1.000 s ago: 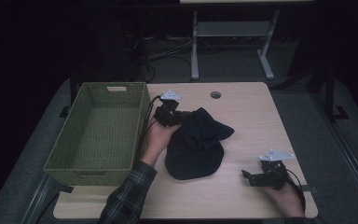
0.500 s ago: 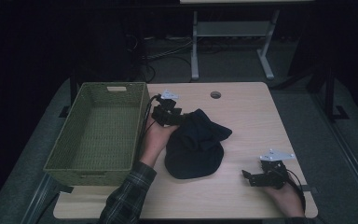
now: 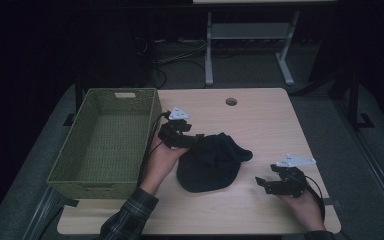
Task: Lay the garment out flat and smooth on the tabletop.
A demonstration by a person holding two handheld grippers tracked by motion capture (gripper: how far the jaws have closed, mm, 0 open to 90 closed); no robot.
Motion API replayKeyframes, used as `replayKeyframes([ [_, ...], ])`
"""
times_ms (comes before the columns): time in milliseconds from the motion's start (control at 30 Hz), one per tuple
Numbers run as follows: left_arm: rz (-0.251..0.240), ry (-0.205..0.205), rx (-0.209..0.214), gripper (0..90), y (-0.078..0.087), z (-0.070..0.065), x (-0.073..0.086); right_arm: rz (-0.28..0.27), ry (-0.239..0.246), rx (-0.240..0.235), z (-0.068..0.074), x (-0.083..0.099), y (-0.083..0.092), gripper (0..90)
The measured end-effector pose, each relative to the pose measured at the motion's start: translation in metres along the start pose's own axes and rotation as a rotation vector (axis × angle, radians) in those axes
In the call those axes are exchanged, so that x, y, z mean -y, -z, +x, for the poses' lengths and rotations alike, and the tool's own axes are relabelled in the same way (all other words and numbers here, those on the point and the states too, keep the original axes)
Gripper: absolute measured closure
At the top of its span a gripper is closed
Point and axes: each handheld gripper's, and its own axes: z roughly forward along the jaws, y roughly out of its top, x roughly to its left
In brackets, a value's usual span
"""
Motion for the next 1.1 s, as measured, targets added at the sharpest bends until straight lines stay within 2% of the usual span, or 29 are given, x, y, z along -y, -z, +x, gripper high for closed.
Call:
replayKeyframes([
  [167,-0.003,0.006,0.032,38.3,0.007,-0.006,0.011,0.015,0.025,-0.057,0.008,-0.011,-0.011,34.0],
  [333,0.006,-0.011,0.040,38.3,0.014,-0.014,0.020,0.023,0.049,-0.076,0.016,-0.016,-0.019,36.4],
  [500,0.009,-0.033,0.055,37.5,0.026,-0.024,0.030,0.000,0.059,-0.077,0.017,-0.019,-0.012,37.8],
  [600,0.005,-0.032,0.074,37.5,0.031,-0.029,0.036,-0.029,0.064,-0.081,0.017,-0.022,-0.003,39.7],
  [767,0.019,-0.045,0.096,37.5,0.036,-0.036,0.048,-0.074,0.084,-0.114,0.023,-0.030,0.006,44.0],
  [900,0.034,-0.041,0.112,37.5,0.036,-0.037,0.059,-0.085,0.133,-0.135,0.029,-0.038,0.005,47.0],
  [1000,0.045,-0.042,0.124,37.6,0.035,-0.039,0.067,-0.095,0.163,-0.168,0.035,-0.044,0.004,48.9],
  [1100,0.061,-0.043,0.139,37.5,0.032,-0.042,0.076,-0.084,0.194,-0.187,0.042,-0.050,-0.001,49.6],
])
